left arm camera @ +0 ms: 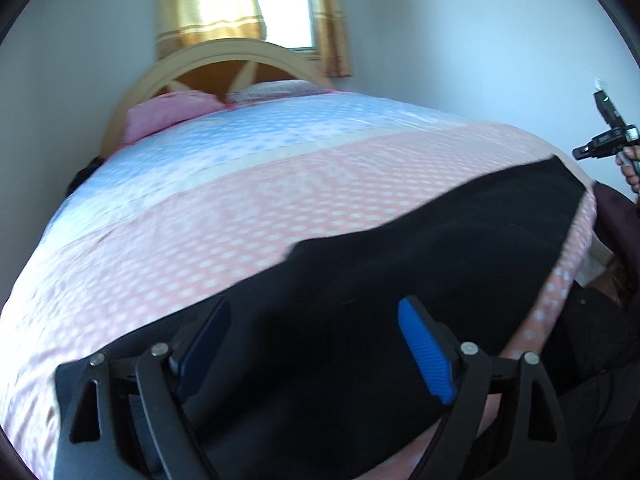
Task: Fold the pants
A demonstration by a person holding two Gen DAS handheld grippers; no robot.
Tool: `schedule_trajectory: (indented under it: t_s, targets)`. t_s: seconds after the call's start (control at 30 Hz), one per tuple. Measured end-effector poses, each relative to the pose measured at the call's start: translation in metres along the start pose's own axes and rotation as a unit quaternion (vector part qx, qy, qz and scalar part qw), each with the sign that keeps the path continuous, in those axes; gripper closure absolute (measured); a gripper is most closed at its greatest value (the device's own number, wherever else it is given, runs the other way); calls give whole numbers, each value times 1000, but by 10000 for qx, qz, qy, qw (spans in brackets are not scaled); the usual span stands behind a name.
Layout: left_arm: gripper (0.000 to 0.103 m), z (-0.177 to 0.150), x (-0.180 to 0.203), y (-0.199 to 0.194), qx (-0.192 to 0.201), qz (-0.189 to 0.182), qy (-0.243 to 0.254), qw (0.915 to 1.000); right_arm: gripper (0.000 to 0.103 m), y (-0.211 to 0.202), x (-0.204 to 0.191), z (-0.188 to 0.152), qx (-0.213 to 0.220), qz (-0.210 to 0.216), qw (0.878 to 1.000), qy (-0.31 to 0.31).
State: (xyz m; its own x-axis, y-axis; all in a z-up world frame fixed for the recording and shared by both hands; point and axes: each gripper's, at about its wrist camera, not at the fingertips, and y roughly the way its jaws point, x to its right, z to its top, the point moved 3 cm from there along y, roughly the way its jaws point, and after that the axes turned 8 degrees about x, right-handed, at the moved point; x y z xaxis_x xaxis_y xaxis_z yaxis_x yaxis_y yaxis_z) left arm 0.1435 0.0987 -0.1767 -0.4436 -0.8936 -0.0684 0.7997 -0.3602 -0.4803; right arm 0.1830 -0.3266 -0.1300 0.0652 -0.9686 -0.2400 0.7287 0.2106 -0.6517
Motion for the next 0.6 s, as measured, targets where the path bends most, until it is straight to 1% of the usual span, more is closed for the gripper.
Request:
schedule_trajectory:
  t_s: [0.07,0.13,0.17,0.2,0.23,0.27,0.3,0.37,0.43,0.5,0.57,0.6]
  targets:
    - [14,-7,-8,3,-87,96,-115,9998,89,25,-44,12,-121,372,9987,-335]
    - [14,-18,-8,8,-232,5,-209,9995,89,56,-94,21,-320,798,9938,-701]
    - [14,-26,-3,13,-359,-32,-165,9992,89,73,-119,23,-437,1019,9902,-853]
    - [12,-32,2,16,-409,22,-54,9991,89,85,-137,23,-533,1175,9870,-955]
    - [11,-33,3,14,-271,82,-61,9996,89,101,-161,22,-658,1365,9825,-1087]
    - [10,-34,3,13,-270,61,-149,9995,89,115,-184,19,-786,1539,9775,-1206]
    - [10,-34,1,14,-283,30,-256,9993,89,130,-199,19,-898,1663,9737,-1272]
    - [10,-34,0,13,-280,16,-245,9993,89,157,-238,9,-1191,1955,9639,-1358]
    - [9,-33,2,12,-244,35,-158,9996,89,173,-267,3,-1395,2159,9567,-1365]
    - [9,-29,0,8,-205,63,-213,9995,89,195,-289,-2,-1567,2326,9508,-1317]
    - [9,-26,1,-2,58,92,-175,9998,89,213,-308,-6,-1700,2388,9476,-1267]
    - [6,-23,1,-6,185,115,-100,9997,89,221,-316,-9,-1773,2434,9457,-1220]
